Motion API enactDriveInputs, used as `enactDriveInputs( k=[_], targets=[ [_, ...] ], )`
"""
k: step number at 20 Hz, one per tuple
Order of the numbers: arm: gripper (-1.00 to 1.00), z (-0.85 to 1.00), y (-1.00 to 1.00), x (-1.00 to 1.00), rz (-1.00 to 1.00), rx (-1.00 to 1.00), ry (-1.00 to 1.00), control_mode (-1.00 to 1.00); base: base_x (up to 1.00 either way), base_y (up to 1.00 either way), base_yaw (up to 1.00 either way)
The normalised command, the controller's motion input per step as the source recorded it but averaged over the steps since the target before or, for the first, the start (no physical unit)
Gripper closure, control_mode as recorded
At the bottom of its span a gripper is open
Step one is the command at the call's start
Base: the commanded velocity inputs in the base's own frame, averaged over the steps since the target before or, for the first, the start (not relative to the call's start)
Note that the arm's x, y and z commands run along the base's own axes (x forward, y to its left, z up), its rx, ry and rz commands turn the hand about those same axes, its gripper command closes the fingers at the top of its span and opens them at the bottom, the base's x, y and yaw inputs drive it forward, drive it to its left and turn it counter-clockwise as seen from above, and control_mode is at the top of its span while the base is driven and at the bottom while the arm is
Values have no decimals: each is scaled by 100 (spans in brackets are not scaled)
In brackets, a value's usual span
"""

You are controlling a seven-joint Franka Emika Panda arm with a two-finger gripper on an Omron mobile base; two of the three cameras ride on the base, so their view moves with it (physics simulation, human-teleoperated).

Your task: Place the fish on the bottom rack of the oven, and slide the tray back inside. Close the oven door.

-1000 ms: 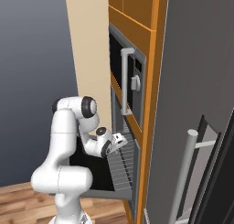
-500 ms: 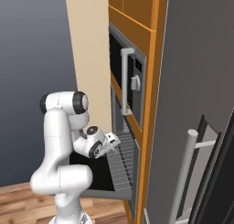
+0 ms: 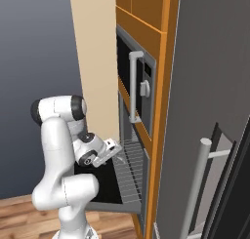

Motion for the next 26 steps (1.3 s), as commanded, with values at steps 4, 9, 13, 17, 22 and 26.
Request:
enactDriveInputs(
  k=[4,9,13,17,22,26],
  targets=[
    [-100,24,5,0,0,0,1,-100,0,0,0],
    [-100,-3,11,3,5,5,7,-100,0,0,0],
    [-100,0,9,5,30,7,13,-100,0,0,0],
    [-100,0,15,2,46,0,15,-100,0,0,0],
    [-100,0,27,0,49,-1,5,-100,0,0,0],
    [-100,1,36,10,43,-9,6,-100,0,0,0]
  ],
)
